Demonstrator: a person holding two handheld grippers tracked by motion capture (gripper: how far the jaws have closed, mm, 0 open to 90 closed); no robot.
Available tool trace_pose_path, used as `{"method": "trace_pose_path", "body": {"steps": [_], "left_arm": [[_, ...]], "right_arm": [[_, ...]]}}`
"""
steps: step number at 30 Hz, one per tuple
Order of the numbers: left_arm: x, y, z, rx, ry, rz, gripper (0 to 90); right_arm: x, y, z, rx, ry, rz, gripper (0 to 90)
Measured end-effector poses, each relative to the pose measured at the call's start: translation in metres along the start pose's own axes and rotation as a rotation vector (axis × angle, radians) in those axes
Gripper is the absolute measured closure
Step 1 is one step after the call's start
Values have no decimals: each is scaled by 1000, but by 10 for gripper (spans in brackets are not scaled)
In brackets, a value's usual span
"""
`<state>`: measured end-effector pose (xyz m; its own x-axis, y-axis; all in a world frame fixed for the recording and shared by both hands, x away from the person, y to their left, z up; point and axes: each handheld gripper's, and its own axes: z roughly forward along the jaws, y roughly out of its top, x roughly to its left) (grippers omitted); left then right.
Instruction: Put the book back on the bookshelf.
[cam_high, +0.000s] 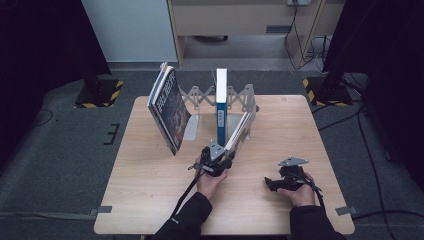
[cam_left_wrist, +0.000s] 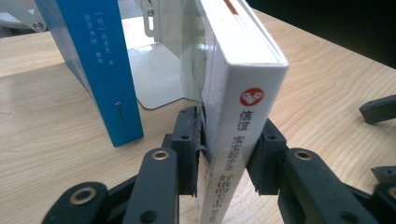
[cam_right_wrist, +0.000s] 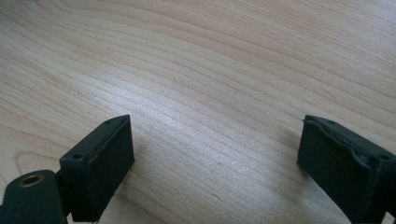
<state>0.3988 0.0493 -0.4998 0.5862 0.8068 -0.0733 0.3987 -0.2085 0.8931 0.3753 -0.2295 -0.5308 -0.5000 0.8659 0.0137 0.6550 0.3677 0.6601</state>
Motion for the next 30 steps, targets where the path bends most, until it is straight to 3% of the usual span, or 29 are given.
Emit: {"method": "trace_pose_path", "body": {"steps": [9, 22, 30], "left_arm": [[1, 3, 7, -4, 0, -21, 687], [0, 13, 30, -4, -12, -46, 655], [0, 4, 12, 18, -56, 8, 615]], "right_arm": [[0, 0, 0, -2, 0, -1, 107], [0, 0, 0, 0, 2, -1, 107], [0, 0, 0, 0, 4, -2, 107]]}}
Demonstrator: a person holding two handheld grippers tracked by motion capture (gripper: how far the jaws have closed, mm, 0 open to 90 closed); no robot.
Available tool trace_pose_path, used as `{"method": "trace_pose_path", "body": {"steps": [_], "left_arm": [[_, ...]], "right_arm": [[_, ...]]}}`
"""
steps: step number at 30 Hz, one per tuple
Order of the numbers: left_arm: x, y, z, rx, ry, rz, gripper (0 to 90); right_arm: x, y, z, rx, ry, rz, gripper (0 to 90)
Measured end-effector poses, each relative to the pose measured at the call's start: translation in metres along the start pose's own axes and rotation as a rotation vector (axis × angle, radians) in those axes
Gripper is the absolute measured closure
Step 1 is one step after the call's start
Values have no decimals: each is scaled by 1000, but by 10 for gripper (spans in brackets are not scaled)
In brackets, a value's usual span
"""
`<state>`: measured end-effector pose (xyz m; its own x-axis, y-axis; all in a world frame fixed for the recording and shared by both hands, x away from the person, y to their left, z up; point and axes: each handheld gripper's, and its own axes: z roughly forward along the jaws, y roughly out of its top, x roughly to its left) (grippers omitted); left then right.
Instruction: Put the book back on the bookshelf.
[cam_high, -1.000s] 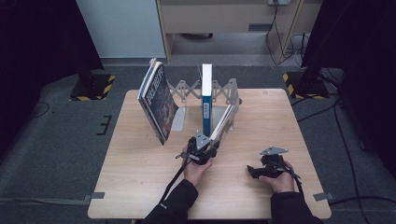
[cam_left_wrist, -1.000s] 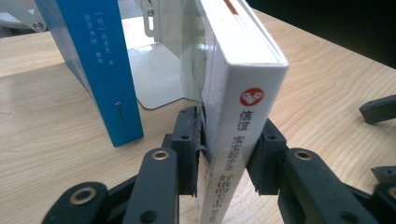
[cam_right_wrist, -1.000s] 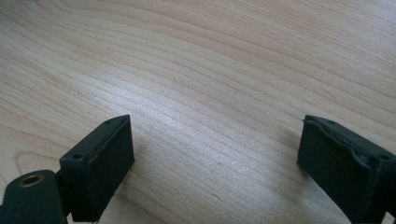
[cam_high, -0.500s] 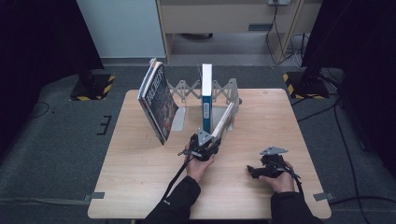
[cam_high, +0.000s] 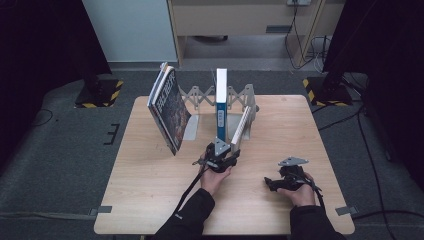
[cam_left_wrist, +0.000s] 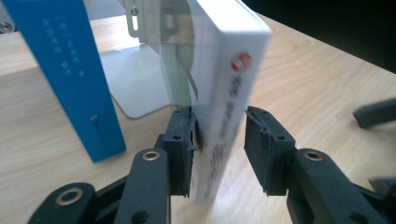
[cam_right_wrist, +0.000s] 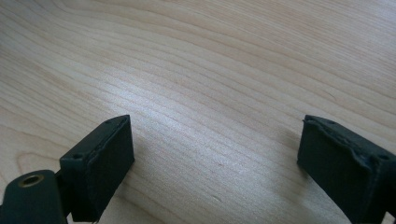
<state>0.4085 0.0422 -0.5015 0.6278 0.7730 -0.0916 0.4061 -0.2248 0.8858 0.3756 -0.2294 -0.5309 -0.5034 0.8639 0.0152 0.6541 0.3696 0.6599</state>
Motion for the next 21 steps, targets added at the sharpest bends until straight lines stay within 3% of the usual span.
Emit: {"method": "trace_pose_path", "body": {"steps": [9, 14, 21], "left_arm": [[2, 3, -1, 13, -18, 13, 698], [-2, 8, 8, 22, -32, 19, 688], [-4, 20, 25, 26, -21, 28, 678]], "right_arm": [[0, 0, 0, -2, -2, -3, 106], [0, 0, 0, -1, 0, -2, 106], [0, 0, 0, -1, 1, -1, 105]]}}
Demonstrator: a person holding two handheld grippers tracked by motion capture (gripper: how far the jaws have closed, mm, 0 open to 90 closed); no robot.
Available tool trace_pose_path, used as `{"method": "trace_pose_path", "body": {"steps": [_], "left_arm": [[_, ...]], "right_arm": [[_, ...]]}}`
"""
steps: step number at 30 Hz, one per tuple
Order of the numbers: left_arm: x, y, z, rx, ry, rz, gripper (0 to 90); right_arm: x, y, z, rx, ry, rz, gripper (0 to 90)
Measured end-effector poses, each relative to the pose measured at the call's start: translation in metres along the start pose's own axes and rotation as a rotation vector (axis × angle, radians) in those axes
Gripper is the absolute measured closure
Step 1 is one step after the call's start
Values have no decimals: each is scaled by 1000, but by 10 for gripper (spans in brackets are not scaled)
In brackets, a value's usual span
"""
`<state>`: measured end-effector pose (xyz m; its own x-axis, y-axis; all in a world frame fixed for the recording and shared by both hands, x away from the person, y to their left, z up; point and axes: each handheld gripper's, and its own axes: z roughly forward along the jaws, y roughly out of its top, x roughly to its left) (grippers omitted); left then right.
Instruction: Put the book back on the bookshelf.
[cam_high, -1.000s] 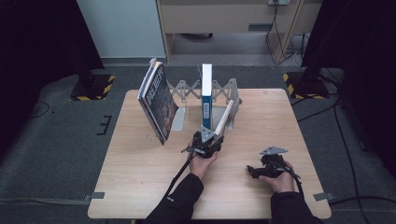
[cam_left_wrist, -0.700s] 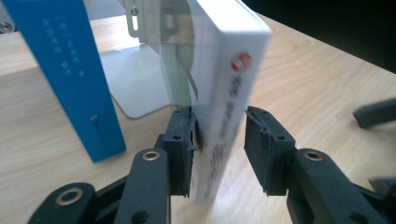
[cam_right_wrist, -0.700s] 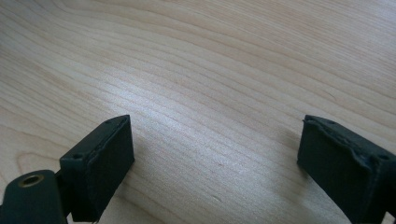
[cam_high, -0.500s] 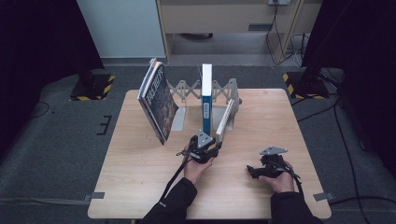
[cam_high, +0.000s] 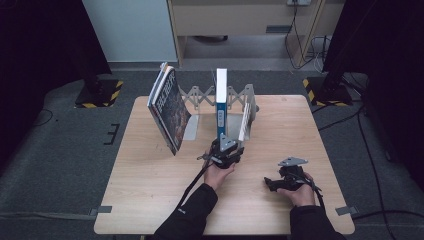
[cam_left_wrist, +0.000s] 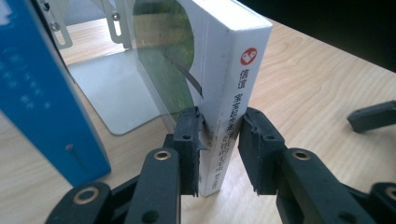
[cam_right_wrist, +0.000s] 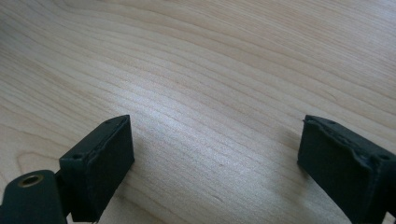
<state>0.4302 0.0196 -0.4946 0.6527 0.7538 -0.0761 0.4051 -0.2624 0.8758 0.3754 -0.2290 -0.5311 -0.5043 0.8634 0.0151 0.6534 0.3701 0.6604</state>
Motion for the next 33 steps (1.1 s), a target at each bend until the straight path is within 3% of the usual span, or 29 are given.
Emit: {"method": "trace_pose_path", "body": {"steps": [14, 23, 28, 31, 33], "left_arm": [[4, 21, 36, 10, 28, 12, 636], [5, 25, 48, -1, 38, 13, 607], [3, 26, 44, 15, 35, 40, 593], [1, 26, 34, 20, 18, 66, 551], [0, 25, 24, 4, -6, 59, 513]], "right_arm": [[0, 0, 0, 0, 8, 4, 104], [1, 0, 0, -1, 10, 4, 104], [1, 0, 0, 0, 10, 4, 104], [0, 0, 0, -1, 13, 6, 105], [0, 1, 0, 1, 15, 5, 105]]}}
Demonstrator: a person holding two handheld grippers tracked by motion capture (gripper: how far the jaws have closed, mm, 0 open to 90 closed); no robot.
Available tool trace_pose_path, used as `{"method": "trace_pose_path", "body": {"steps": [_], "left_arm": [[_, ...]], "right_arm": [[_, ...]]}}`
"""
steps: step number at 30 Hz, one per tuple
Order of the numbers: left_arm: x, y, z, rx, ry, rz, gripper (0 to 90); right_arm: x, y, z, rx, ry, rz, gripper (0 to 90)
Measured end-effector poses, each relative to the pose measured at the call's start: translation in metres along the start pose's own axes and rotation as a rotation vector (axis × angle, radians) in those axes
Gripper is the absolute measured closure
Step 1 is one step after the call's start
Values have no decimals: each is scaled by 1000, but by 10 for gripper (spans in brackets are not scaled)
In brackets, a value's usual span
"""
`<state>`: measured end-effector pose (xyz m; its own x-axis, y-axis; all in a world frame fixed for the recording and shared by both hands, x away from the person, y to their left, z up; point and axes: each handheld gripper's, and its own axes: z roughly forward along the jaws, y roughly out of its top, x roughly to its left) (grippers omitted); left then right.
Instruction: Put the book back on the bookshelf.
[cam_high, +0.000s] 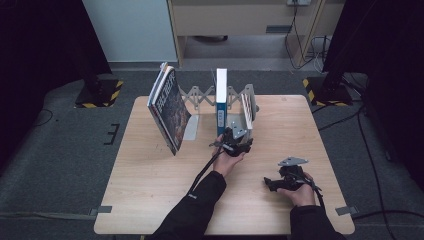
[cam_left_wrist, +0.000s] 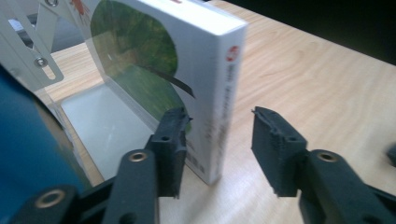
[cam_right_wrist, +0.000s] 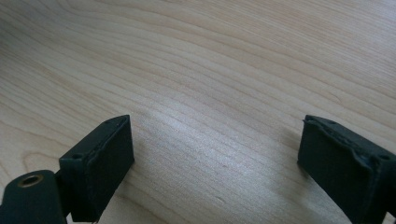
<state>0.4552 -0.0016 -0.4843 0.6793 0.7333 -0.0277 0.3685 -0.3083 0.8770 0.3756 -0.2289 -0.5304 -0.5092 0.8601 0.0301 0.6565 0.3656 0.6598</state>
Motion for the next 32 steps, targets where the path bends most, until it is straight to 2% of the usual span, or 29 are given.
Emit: {"method": "trace_pose_path", "body": {"steps": [2, 3, 6, 9, 13, 17, 20, 25, 27, 32], "left_arm": [[-1, -3, -11, 3, -19, 5, 483], [-1, -4, -17, 6, -21, 18, 481], [1, -9, -34, 12, -29, 18, 447], [6, -15, -51, 18, -42, -14, 405], [13, -25, -74, 31, -36, -42, 363], [19, -40, -94, 66, -37, -37, 337], [24, -53, -108, 88, -50, -54, 313], [38, -78, -127, 134, -30, -63, 269], [45, -85, -133, 154, -23, -84, 248], [59, -100, -146, 195, -3, -91, 217]], "right_arm": [[-1, 0, 0, -2, 0, -3, 119], [-1, 1, -1, 2, 0, 4, 137], [-2, 2, -2, 7, 10, 19, 159], [-3, 4, -4, 0, 16, 17, 169], [-3, 5, -7, -17, 13, 26, 171], [-5, 5, -9, -29, 7, 28, 171], [-6, 5, -10, -29, 5, 37, 170], [-7, 5, -11, -32, -2, 32, 168], [-6, 5, -12, -31, -3, 34, 167], [-7, 3, -13, -26, 0, 38, 163]]}}
